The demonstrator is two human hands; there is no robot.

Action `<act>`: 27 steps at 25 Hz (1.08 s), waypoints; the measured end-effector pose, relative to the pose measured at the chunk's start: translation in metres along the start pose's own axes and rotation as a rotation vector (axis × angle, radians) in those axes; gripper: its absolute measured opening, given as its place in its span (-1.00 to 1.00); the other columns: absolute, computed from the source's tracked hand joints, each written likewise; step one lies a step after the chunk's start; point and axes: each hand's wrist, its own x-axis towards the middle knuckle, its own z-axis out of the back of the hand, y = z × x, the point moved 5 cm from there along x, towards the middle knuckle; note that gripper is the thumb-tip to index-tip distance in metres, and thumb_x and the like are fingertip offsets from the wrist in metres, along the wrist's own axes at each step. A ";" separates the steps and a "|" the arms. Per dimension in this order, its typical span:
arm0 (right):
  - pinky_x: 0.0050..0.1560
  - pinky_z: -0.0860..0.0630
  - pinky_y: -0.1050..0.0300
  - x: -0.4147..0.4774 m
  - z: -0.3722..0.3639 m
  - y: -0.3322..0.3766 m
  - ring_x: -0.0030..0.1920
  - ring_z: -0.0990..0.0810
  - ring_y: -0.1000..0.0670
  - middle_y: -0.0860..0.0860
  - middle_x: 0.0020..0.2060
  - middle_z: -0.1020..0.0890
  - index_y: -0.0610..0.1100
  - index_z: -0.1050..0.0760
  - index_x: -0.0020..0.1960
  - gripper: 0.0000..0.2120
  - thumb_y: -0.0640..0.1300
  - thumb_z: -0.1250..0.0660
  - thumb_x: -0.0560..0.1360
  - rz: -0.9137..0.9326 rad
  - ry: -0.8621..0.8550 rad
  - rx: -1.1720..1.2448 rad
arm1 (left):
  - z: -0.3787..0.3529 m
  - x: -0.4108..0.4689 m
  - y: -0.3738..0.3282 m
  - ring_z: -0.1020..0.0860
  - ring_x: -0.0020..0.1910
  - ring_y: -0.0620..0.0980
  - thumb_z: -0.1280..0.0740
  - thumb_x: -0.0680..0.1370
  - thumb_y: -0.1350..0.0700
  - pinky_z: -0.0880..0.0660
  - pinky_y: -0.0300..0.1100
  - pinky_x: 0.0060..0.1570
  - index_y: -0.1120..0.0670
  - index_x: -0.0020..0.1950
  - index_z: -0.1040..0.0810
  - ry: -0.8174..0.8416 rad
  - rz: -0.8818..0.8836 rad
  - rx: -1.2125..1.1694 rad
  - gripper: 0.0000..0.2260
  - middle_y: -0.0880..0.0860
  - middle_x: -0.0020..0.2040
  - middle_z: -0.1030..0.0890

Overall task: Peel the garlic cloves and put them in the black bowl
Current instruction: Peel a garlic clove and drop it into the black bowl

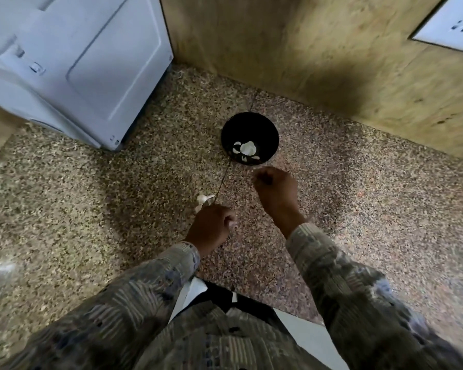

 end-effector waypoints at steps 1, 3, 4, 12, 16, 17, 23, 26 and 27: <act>0.03 -0.65 0.07 -0.015 -0.006 -0.012 -0.12 -0.70 0.04 0.06 -0.11 -0.75 0.03 -0.71 0.01 -0.89 -0.02 -0.43 0.53 0.022 0.099 -0.122 | -0.004 0.001 -0.005 -0.65 -0.07 0.05 -0.39 0.51 0.23 -0.56 -0.13 -0.04 0.06 -0.04 -0.67 0.012 -0.015 -0.003 -0.89 0.04 -0.07 -0.71; 0.02 -0.68 0.02 -0.042 -0.024 -0.037 -0.14 -0.70 0.04 0.04 -0.11 -0.74 0.02 -0.71 -0.04 -0.87 0.02 -0.41 0.57 -0.027 0.337 -0.258 | -0.009 0.004 -0.008 -0.66 -0.12 0.06 -0.38 0.51 0.18 -0.54 -0.14 -0.14 0.03 -0.01 -0.61 0.000 -0.017 0.005 -0.90 0.03 -0.11 -0.70; -0.02 -0.68 0.00 -0.050 -0.031 -0.045 -0.16 -0.70 0.02 0.02 -0.12 -0.74 0.00 -0.71 -0.05 -0.84 0.05 -0.40 0.57 -0.043 0.394 -0.293 | -0.010 0.006 -0.007 -0.66 -0.13 0.05 -0.38 0.51 0.16 -0.53 -0.15 -0.16 0.02 0.00 -0.60 -0.013 -0.009 -0.006 -0.91 0.02 -0.13 -0.70; -0.18 -0.62 0.10 -0.031 -0.046 -0.052 -0.23 -0.65 0.00 0.06 -0.27 -0.68 0.02 -0.63 -0.19 -0.71 0.25 -0.48 0.43 -0.133 0.310 -0.323 | -0.010 0.015 0.002 -0.66 -0.17 -0.01 -0.46 0.44 0.17 -0.57 -0.16 -0.16 -0.02 -0.11 -0.63 -0.031 0.033 -0.124 -0.90 -0.03 -0.20 -0.70; -0.23 -0.55 0.16 -0.032 -0.046 -0.061 -0.23 -0.64 0.03 0.09 -0.29 -0.66 0.02 -0.60 -0.25 -0.73 0.17 -0.57 0.39 -0.116 0.370 -0.269 | -0.013 0.016 0.006 -0.67 -0.13 0.03 -0.45 0.43 0.18 -0.60 -0.09 -0.10 0.01 -0.08 -0.64 -0.023 0.023 -0.113 -0.89 0.00 -0.17 -0.71; -0.23 -0.52 0.16 -0.032 -0.047 -0.062 -0.22 -0.64 0.03 0.09 -0.29 -0.66 0.02 -0.58 -0.28 -0.74 0.13 -0.59 0.38 -0.122 0.364 -0.268 | -0.013 0.016 0.008 -0.67 -0.13 0.03 -0.44 0.43 0.18 -0.61 -0.08 -0.10 0.01 -0.08 -0.64 -0.026 0.011 -0.107 -0.89 0.00 -0.17 -0.71; -0.07 -0.66 0.09 -0.029 -0.048 -0.061 -0.18 -0.69 0.04 0.06 -0.25 -0.72 -0.02 -0.65 -0.25 -0.79 0.01 -0.67 0.33 -0.199 0.377 -0.208 | -0.015 0.016 0.009 -0.66 -0.15 0.03 -0.41 0.43 0.20 -0.61 -0.04 -0.10 -0.01 -0.11 -0.62 -0.020 0.010 -0.135 -0.88 0.00 -0.20 -0.69; -0.06 -0.65 0.10 -0.028 -0.045 -0.059 -0.17 -0.69 0.02 0.06 -0.26 -0.72 -0.03 -0.67 -0.25 -0.79 0.01 -0.67 0.31 -0.230 0.334 -0.215 | -0.015 0.014 0.009 -0.66 -0.15 0.02 -0.41 0.43 0.20 -0.60 -0.06 -0.08 -0.03 -0.13 -0.61 -0.004 0.023 -0.153 -0.87 -0.01 -0.20 -0.70; -0.05 -0.65 0.10 -0.027 -0.045 -0.058 -0.15 -0.69 0.01 0.05 -0.25 -0.72 -0.03 -0.67 -0.24 -0.79 0.03 -0.67 0.31 -0.221 0.330 -0.239 | -0.014 0.014 0.008 -0.66 -0.15 0.02 -0.41 0.44 0.21 -0.60 -0.07 -0.07 -0.05 -0.14 -0.60 0.002 0.028 -0.159 -0.86 -0.01 -0.20 -0.69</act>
